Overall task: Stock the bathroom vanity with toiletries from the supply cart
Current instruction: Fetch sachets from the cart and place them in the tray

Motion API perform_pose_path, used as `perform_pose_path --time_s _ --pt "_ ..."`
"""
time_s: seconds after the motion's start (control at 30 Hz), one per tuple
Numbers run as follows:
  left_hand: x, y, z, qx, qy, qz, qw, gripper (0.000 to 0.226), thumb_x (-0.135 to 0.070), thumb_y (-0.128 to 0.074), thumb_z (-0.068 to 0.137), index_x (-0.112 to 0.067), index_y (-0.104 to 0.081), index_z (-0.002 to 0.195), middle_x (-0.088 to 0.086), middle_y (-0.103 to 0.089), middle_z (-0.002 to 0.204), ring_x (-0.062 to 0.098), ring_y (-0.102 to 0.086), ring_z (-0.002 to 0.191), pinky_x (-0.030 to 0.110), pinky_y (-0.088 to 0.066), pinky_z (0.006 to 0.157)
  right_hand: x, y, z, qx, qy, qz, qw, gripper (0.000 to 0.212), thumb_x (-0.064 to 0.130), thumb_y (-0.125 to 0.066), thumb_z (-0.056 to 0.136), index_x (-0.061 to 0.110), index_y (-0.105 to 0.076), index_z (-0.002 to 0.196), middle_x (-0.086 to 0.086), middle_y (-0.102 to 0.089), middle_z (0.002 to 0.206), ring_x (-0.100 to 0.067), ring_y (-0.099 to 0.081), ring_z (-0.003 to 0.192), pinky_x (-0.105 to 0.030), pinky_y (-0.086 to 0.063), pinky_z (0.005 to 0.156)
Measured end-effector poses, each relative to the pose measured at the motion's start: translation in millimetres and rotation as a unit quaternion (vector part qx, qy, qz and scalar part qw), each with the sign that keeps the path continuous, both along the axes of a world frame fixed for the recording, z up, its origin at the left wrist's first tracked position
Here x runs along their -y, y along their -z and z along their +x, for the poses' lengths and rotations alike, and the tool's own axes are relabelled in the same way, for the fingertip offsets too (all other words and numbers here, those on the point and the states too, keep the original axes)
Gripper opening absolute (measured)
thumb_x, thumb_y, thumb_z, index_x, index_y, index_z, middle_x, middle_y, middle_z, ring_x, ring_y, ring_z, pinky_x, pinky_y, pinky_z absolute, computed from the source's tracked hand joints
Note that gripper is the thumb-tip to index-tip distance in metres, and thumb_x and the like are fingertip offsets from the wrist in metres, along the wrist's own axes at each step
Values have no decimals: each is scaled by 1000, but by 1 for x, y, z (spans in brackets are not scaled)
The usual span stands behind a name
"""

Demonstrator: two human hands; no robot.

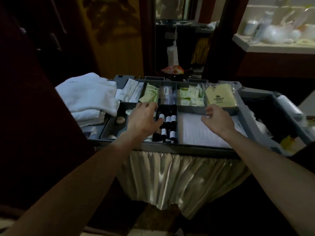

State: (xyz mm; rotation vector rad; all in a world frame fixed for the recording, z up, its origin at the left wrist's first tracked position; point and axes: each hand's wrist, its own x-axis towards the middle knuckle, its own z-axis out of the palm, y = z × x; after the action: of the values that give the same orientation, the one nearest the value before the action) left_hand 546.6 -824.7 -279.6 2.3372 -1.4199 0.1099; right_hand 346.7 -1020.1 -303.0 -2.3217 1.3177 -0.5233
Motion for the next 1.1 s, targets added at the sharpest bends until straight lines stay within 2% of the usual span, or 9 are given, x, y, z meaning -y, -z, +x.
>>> perform_pose_path --time_s 0.13,0.27,0.37,0.6,0.73,0.83,0.97,1.03,1.1 --pt "36 5 5 0 -28 -7 1000 40 -47 -65 89 -21 -59 120 6 -65 113 30 -53 112 46 -51 88 52 8 16 -51 -30 -19 998 38 34 -66 90 21 -59 125 -5 -68 115 -29 -64 104 -37 -54 79" --pt "64 13 4 16 -37 28 999 47 -45 -64 90 -21 -56 129 4 -63 121 29 -51 117 40 -45 85 94 17 31 -94 -70 -30 993 43 37 -63 93 20 -57 132 -8 -68 118 -31 -64 106 -38 -55 80" --pt "82 14 9 14 -40 30 999 47 -43 -67 89 -20 -58 128 4 -65 117 28 -54 114 39 -46 84 114 24 41 -130 -104 -40 985 44 37 -60 95 19 -55 135 -9 -70 116 -32 -65 105 -40 -56 80" --pt "120 31 21 17 -10 23 1000 42 -38 -70 88 -14 -63 122 7 -68 110 31 -57 108 41 -49 87 144 37 58 -132 -101 -27 986 45 44 -53 100 17 -55 135 -12 -70 113 -34 -65 104 -41 -57 80" --pt "141 40 27 14 -6 3 1000 41 -35 -72 87 -15 -64 122 6 -68 110 29 -57 108 38 -47 82 156 40 70 -150 -98 -52 982 42 44 -49 101 11 -61 124 -14 -70 105 -35 -66 98 -38 -51 71" --pt "151 43 34 19 9 -5 1000 39 -32 -72 87 -14 -64 121 7 -69 109 29 -58 105 37 -47 82 162 39 84 -167 -88 -72 979 43 50 -47 101 12 -64 110 -10 -69 92 -31 -65 85 -35 -49 63" --pt "156 46 48 12 12 -5 1000 37 -34 -70 89 -17 -64 121 3 -68 113 25 -55 109 35 -46 85 165 36 103 -217 -73 -71 971 49 60 -47 98 14 -55 83 -2 -56 69 -25 -54 66 -30 -39 54" --pt "156 49 56 3 9 -7 1000 38 -35 -69 89 -19 -63 122 2 -67 115 23 -54 113 34 -47 86 163 35 110 -234 -68 -75 967 49 61 -50 96 14 -57 82 0 -50 64 -23 -52 64 -28 -35 51" --pt "155 51 64 -2 8 -4 1000 38 -36 -69 89 -19 -63 122 2 -66 115 24 -54 113 36 -48 86 163 36 115 -249 -67 -87 962 46 58 -54 94 14 -62 86 -1 -54 69 -24 -54 66 -29 -40 56"
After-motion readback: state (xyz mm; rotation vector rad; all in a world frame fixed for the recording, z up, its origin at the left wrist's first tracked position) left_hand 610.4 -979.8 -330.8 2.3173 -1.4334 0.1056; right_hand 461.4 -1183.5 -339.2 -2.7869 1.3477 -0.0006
